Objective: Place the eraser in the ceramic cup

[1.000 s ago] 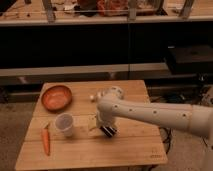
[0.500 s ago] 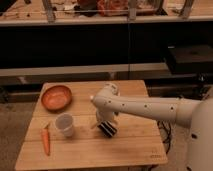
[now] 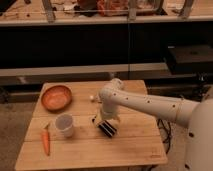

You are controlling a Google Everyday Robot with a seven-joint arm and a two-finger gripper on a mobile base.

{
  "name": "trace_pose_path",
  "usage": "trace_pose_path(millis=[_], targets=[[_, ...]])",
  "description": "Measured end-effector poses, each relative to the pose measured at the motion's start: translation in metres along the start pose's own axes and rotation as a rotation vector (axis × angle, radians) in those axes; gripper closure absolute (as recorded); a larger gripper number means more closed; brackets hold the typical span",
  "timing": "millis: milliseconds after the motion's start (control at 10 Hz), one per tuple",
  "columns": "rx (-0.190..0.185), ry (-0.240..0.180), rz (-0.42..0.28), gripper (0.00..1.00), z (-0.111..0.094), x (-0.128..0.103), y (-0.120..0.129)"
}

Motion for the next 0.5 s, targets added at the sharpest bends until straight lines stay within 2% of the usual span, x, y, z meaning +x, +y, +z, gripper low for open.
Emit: trace_pose_path(millis=[300, 500], targets=[[0.028, -0.017, -0.031, 0.2, 0.017, -0.003, -0.004], [0.035, 0.004, -0.037, 0.2, 0.024, -0.002, -0.009]])
